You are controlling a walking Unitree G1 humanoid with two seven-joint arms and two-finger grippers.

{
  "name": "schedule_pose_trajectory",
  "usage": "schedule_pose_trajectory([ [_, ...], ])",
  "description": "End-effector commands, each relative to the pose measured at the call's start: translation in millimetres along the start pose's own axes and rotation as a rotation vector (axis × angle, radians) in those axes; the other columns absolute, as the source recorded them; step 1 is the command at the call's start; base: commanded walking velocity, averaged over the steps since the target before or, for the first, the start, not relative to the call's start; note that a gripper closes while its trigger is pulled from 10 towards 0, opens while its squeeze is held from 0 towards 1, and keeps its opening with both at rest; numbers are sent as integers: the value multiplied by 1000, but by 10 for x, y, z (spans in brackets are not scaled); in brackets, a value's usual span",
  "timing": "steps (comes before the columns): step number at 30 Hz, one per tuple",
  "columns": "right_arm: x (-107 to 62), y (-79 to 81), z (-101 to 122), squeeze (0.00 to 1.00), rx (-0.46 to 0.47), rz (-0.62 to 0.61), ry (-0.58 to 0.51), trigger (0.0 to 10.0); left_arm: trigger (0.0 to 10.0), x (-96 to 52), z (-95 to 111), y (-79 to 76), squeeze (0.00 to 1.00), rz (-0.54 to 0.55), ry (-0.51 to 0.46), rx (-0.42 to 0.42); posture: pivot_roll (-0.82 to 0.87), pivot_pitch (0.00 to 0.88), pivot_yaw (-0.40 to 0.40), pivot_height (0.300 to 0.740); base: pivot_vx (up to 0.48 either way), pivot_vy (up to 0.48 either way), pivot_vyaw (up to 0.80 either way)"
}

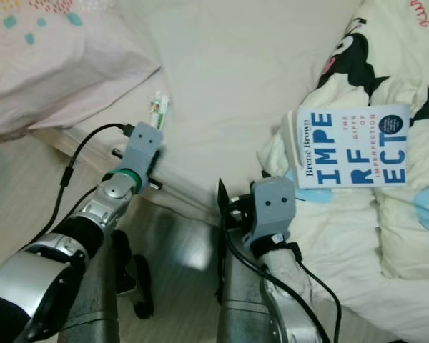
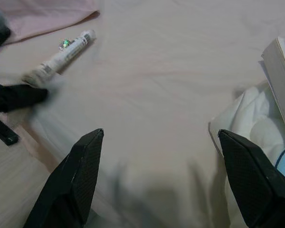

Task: Clean up the room

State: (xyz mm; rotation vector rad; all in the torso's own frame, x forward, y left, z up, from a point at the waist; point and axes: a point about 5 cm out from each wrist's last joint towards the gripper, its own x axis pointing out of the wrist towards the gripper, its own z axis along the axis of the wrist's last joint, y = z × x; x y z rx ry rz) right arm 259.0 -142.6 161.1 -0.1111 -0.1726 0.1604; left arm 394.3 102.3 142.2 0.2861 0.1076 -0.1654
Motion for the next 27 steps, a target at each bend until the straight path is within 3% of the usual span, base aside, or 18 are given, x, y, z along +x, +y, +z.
schedule_pose_trajectory([
  [1,-1,-1,-58,0,5,-1,11,10000,0,-51,-173,74,0,16,34,-50,-151,331,105,601,0,0,0],
  [6,48,19,-52,0,8,7,-1,10000,0,-53,-128,111,0,14,-4,-87,-142,310,103,601,0,0,0],
  [10,110,51,-36,0,13,22,-15,10000,0,-83,-26,136,0,-15,-94,-125,-120,273,95,601,0,0,0],
  [11,147,67,-35,0,16,31,-22,10000,10000,-131,29,151,0,-39,-155,-108,-107,250,92,601,0,0,0],
  [13,207,83,-35,0,19,41,-32,10000,10000,-239,118,144,0,-81,-262,-26,-99,235,89,601,0,0,0],
  [15,240,83,-38,0,21,43,-36,10000,10000,-286,149,97,0,-117,-301,7,-93,222,90,601,0,0,0],
  [19,267,88,-39,0,22,44,-41,10000,10000,-318,158,16,0,-166,-318,26,-93,215,92,601,0,0,0],
  [21,287,95,-43,0,24,44,-48,10000,10000,-358,184,-95,0,-205,-350,54,-94,208,92,601,0,0,0],
  [27,296,90,-54,0,36,39,-51,10000,10000,-380,229,-126,0,-181,-374,55,-90,203,89,601,0,0,0],
])
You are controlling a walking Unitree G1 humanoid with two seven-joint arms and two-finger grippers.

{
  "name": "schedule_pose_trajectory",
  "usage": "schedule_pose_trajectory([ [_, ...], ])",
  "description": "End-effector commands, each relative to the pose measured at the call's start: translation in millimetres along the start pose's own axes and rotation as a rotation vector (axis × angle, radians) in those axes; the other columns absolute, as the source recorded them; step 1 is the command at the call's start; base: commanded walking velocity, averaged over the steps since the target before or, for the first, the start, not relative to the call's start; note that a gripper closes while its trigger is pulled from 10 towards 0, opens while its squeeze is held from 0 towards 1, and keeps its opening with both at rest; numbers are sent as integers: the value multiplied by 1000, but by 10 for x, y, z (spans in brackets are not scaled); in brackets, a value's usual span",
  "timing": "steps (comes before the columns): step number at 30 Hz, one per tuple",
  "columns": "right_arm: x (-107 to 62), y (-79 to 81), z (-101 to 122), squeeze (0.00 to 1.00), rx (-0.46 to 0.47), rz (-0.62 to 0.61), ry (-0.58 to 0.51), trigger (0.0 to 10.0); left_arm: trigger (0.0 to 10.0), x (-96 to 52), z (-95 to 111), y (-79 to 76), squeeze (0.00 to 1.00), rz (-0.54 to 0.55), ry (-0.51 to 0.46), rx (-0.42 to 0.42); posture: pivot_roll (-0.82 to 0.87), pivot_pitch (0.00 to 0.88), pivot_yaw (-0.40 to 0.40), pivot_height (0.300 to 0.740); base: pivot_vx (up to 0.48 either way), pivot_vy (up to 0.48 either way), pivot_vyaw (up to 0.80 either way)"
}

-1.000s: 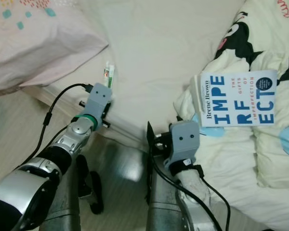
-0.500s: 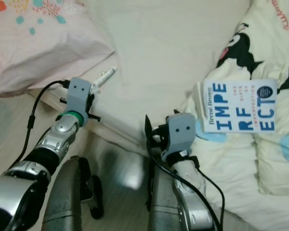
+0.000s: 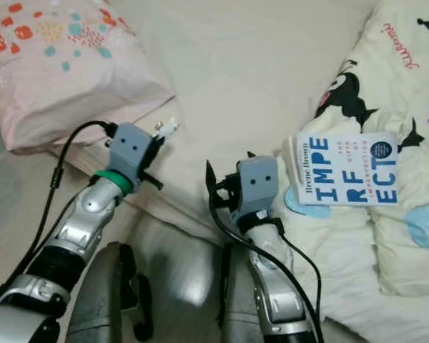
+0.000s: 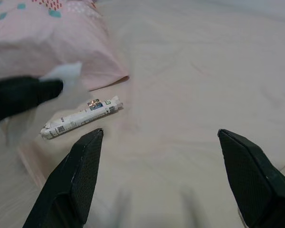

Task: Clean up the room

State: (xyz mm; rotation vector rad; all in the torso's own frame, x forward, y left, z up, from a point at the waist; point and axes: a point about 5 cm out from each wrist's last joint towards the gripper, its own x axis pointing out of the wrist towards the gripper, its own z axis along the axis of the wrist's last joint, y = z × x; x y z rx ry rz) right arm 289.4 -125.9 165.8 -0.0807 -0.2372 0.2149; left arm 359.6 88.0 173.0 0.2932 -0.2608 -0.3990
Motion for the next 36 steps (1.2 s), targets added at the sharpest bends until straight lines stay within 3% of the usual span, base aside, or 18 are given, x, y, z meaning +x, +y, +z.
schedule_pose_trajectory([
  [1,-39,-25,-64,0,11,-11,18,10000,10000,-52,-46,-19,0,11,12,-5,-89,201,89,601,0,0,0],
  [4,-22,38,-139,0,134,31,42,10000,10000,-219,-34,59,0,114,30,-185,-69,179,77,601,0,0,0],
  [8,-21,103,-183,0,213,73,57,10000,10000,-326,-60,98,0,153,55,-285,-60,170,70,601,0,0,0],
  [11,-18,136,-193,0,243,98,61,10000,10000,-396,-50,135,0,165,48,-290,-40,151,56,601,0,0,0],
  [15,87,183,-183,0,317,153,49,10000,10000,-633,-85,289,0,224,66,-229,-7,95,27,601,0,0,0],
  [18,150,165,-174,0,318,153,41,10000,10000,-664,-119,331,0,244,71,-199,2,82,15,601,0,0,0],
  [23,195,149,-201,0,296,151,45,10000,10000,-626,-108,331,0,268,71,-158,1,68,7,601,0,0,0],
  [31,197,66,-330,0,201,111,84,10000,10000,-557,-68,275,0,264,95,-184,-13,45,2,620,0,0,0],
  [36,220,45,-327,0,199,107,81,10000,10000,-511,-58,257,0,265,87,-187,-16,38,1,635,0,0,0],
])
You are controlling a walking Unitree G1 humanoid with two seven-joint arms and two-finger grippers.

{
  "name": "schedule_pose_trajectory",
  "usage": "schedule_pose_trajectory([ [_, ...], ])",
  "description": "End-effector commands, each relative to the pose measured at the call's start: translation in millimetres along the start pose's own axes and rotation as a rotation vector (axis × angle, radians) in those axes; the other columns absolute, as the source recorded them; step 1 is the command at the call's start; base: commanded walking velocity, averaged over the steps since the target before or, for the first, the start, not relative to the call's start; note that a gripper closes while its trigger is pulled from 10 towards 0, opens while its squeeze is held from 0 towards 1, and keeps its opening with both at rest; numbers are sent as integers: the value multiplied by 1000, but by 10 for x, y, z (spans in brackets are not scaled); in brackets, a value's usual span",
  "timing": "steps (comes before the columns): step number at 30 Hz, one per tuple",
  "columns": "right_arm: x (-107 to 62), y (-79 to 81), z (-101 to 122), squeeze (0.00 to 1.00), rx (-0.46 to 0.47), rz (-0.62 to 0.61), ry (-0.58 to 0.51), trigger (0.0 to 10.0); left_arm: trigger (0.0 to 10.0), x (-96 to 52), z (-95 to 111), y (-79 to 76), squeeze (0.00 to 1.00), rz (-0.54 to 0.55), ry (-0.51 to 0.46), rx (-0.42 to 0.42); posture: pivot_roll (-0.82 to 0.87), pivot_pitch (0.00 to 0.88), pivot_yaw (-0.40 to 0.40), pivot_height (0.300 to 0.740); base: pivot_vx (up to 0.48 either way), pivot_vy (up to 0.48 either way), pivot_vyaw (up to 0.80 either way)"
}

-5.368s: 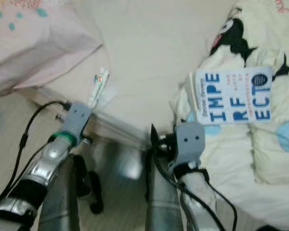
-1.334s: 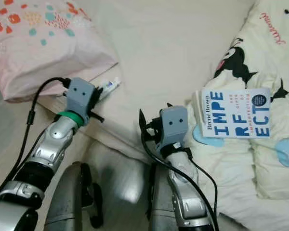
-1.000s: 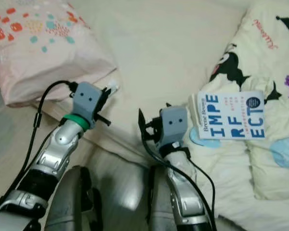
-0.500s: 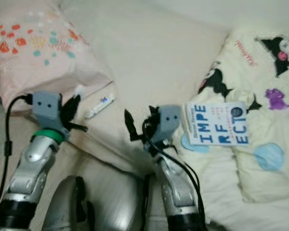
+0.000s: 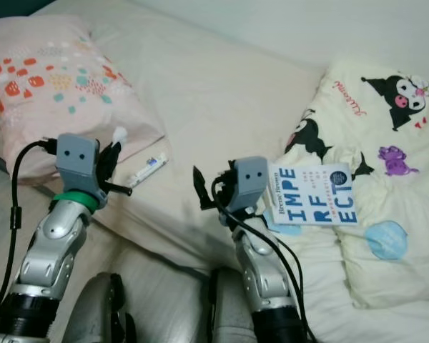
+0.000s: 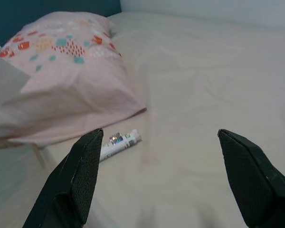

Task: Clean up the room

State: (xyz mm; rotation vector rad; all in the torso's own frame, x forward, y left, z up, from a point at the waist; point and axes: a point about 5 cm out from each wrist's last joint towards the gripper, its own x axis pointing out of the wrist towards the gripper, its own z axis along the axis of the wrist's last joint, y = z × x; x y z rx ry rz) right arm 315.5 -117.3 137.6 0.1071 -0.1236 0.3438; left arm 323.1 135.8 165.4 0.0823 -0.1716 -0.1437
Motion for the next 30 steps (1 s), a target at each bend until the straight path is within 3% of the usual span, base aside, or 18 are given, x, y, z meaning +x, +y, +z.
schedule_pose_trajectory([
  [1,14,-16,9,0,-12,-3,-5,10000,10000,20,8,-22,0,-4,0,8,-16,38,1,635,0,0,0],
  [11,33,-54,11,0,-28,-9,-14,10000,10000,104,48,-89,0,-9,-7,11,-21,28,1,665,0,0,0],
  [30,39,-73,-11,0,-29,-27,-22,10000,10000,133,44,-106,0,-25,17,0,-19,33,9,725,0,0,0],
])
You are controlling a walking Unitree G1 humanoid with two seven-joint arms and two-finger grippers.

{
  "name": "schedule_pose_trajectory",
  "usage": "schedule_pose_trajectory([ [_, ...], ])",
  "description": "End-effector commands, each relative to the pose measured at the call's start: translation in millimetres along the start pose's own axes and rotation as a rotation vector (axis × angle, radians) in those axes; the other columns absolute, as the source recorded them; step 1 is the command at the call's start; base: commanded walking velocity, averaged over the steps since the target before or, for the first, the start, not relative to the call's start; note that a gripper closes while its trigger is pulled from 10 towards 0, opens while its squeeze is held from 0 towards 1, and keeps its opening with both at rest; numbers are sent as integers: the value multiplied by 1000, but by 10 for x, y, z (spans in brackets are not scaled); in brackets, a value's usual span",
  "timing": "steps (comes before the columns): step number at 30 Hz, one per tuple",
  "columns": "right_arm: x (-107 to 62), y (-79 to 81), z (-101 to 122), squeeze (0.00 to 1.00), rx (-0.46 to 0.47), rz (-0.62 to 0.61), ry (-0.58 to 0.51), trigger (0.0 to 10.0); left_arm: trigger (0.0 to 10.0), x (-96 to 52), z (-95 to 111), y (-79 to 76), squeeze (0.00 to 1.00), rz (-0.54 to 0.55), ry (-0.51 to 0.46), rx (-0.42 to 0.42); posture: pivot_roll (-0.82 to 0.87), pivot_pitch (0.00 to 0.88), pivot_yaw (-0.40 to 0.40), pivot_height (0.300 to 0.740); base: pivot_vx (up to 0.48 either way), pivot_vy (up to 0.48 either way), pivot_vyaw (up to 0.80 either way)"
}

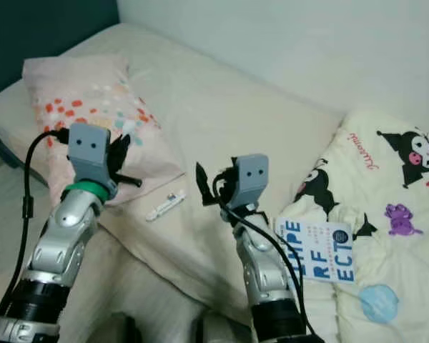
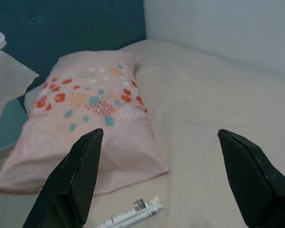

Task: Clean up the room

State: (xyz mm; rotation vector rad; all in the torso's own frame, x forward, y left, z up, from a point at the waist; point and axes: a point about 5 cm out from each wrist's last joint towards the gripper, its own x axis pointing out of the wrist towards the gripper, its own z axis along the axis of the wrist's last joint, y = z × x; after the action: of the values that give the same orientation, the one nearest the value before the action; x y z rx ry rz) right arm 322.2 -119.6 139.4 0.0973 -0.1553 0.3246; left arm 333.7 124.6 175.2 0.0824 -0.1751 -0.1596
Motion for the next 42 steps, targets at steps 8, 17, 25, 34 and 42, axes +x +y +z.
schedule_pose_trajectory([
  [8,-9,-41,-29,0,-14,-28,9,10000,10000,22,-54,-20,0,-10,32,0,-20,38,16,740,0,0,0],
  [17,-3,-5,-36,0,-15,-31,-1,10000,10000,23,-48,-11,0,-9,31,9,-13,42,20,740,0,0,0],
  [25,5,45,-41,0,-7,-19,-6,10000,10000,6,-45,-26,0,-16,27,16,-11,45,24,740,-156,0,0],
  [34,12,56,-44,0,-3,-19,-8,10000,10000,6,-40,-20,0,-18,27,19,-8,47,26,740,-378,0,0],
  [42,3,58,-55,0,-3,-21,-8,10000,10000,1,-46,-22,0,-16,29,19,-9,47,28,740,-468,0,0],
])
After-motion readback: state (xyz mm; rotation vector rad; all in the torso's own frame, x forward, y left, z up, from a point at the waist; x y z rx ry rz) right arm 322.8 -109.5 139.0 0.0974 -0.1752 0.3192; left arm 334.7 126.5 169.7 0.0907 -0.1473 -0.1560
